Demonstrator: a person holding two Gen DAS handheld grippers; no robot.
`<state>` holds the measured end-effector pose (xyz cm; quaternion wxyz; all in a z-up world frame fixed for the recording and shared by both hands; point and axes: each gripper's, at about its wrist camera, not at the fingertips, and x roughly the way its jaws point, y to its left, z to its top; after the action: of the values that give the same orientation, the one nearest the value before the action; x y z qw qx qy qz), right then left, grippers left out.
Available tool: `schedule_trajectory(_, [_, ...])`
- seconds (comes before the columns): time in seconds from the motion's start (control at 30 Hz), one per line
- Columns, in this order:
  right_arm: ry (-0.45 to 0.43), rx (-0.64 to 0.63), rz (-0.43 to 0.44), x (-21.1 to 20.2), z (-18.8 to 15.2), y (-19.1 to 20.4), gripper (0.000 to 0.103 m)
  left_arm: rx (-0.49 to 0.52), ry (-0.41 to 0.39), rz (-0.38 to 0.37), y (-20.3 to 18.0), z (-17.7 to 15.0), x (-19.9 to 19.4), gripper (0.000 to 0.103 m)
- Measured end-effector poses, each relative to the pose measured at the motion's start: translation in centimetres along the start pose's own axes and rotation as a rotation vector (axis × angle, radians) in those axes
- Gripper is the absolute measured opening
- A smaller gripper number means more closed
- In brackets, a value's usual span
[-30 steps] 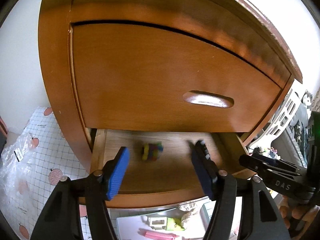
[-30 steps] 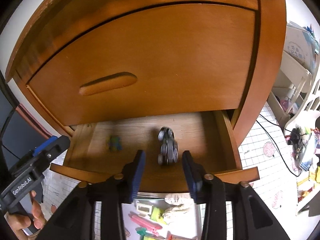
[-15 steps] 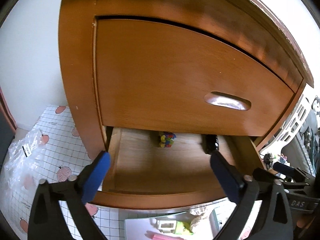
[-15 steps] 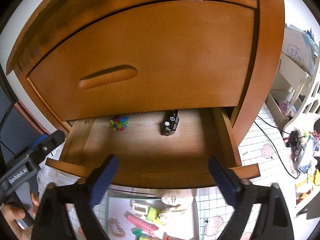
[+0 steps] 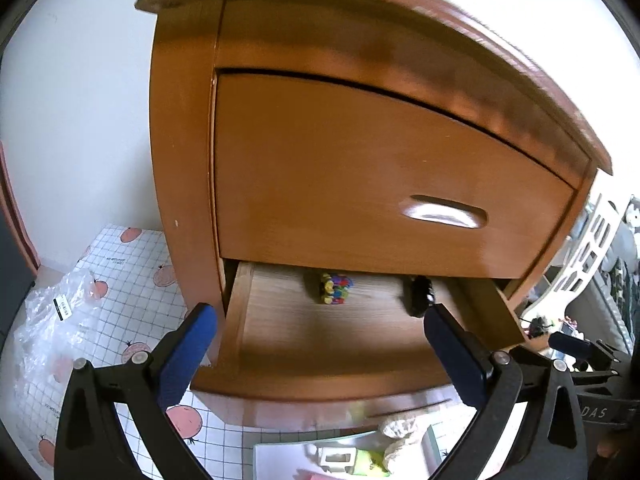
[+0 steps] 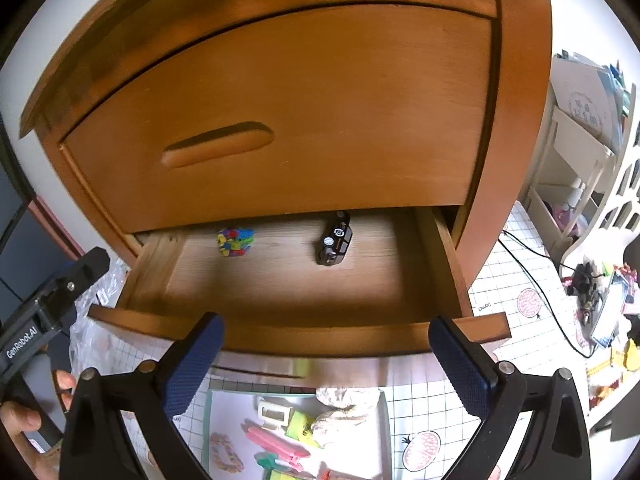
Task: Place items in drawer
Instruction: 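Move both open tools back over the tray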
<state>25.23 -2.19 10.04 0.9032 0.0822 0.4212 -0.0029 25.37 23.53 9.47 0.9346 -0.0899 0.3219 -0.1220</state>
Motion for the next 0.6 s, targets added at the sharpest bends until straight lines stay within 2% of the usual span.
schedule_trajectory(0.1, [-0.054,-0.015,0.015,-1.5,-1.1,0.3,0.103,-0.015,-0.033,-0.014,0.1,-0.8,-1.4,0.103])
schedule_trajectory(0.33, [-0.092,-0.064,0.029,-3.3,-5.4,1.2,0.103,-0.01,-0.051,-0.065,-0.3,-4.7,-3.7,0.103])
schedule_trajectory(0.43, [-0.065,-0.058,0.05,-2.7,-8.1,1.2,0.103,-0.023,-0.035,-0.084,-0.1,-6.7,-3.8,0.103])
schedule_trajectory(0.6, [0.041,-0.018,0.068,0.3,-12.6,0.0,0.103,-0.059,0.065,-0.104,0.7,-10.7,-2.3,0.103])
